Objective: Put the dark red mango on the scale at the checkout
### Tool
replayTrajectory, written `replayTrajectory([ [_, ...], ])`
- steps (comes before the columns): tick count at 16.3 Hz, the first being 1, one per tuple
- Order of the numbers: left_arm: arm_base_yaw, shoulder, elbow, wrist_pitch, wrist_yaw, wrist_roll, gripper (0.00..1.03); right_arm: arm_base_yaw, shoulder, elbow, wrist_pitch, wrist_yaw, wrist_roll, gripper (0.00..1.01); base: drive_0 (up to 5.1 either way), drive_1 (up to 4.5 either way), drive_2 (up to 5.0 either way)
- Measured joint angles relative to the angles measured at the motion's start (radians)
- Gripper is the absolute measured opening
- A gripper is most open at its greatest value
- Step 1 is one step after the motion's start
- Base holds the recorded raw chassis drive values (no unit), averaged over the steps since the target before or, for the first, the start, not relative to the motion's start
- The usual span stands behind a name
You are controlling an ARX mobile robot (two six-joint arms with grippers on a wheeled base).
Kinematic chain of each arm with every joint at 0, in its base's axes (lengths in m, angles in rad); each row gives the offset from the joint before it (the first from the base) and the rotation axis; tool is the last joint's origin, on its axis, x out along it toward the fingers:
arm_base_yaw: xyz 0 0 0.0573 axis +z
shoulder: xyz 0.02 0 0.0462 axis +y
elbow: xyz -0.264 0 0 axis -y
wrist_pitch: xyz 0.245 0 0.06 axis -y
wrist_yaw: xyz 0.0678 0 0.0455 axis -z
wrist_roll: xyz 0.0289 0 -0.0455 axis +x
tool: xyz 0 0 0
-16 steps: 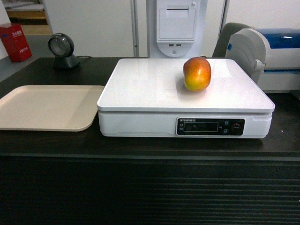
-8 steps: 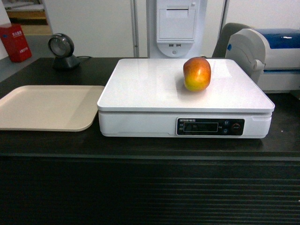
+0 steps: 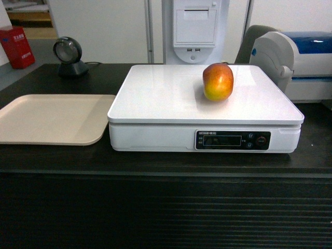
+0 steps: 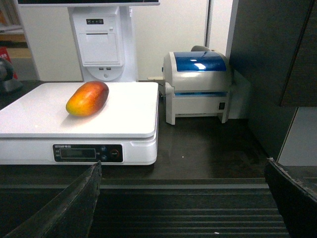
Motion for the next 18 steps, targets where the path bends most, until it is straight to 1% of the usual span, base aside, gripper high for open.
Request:
replayTrajectory([
  [2,0.000,0.000,0.000,0.000,0.000,0.000,0.98,0.000,0.000,0.000,0.000,0.000,0.000,0.98,0.0,0.00,0.0],
  [3,0.000,0.000,0.000,0.000,0.000,0.000,1.00,0.000,0.000,0.000,0.000,0.000,0.000,0.98,0.0,0.00,0.0],
  [4,0.000,0.000,0.000,0.000,0.000,0.000,0.97,0.000,0.000,0.000,0.000,0.000,0.000,0.98,0.0,0.00,0.0],
  [18,0.000,0.000,0.000,0.000,0.000,0.000,0.98,0.000,0.000,0.000,0.000,0.000,0.000,0.98,0.0,0.00,0.0],
])
